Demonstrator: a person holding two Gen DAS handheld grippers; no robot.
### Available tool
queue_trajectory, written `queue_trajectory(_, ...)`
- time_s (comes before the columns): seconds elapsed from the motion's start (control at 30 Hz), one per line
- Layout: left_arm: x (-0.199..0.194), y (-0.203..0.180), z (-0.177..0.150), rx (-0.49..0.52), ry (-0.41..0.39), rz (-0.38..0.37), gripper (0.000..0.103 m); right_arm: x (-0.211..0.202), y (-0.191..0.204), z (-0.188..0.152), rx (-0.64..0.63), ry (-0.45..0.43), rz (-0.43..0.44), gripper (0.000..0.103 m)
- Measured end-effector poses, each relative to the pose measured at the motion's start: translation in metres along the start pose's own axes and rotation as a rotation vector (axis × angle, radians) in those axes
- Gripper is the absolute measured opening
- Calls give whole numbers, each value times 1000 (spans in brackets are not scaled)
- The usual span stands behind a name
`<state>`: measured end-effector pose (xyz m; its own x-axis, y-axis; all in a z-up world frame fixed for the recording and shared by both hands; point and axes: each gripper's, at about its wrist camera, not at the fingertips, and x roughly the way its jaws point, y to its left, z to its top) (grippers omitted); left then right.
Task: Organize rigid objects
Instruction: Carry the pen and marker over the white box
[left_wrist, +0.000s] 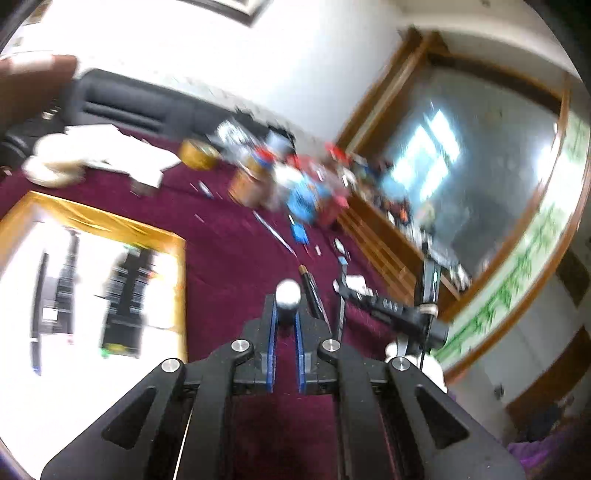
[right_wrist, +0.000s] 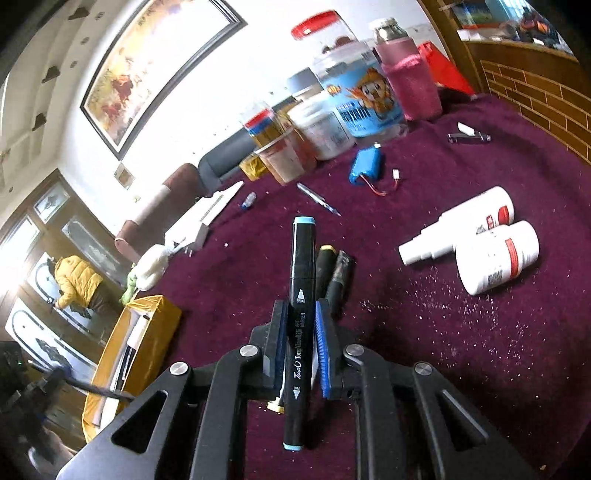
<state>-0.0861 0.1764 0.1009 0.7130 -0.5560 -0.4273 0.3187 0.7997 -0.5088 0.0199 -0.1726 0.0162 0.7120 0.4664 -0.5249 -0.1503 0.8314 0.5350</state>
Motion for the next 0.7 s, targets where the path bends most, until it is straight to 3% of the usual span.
queue_trajectory(0.17,-65,41,12,-44,-115,56,6,-5,21,1,-24,0,15,13)
queue_trajectory(0.27,-93,70,11,-78,-146,107,6,-5,48,-3,-34,40,77,13)
queue_trajectory(0.5,-105,131,6,-177,-83,206,6,32,133,-23,-86,218,254,13)
queue_trajectory(0.7,-88,160,18,-166,-11,269,6,77,205,-48,-118,363,379,13)
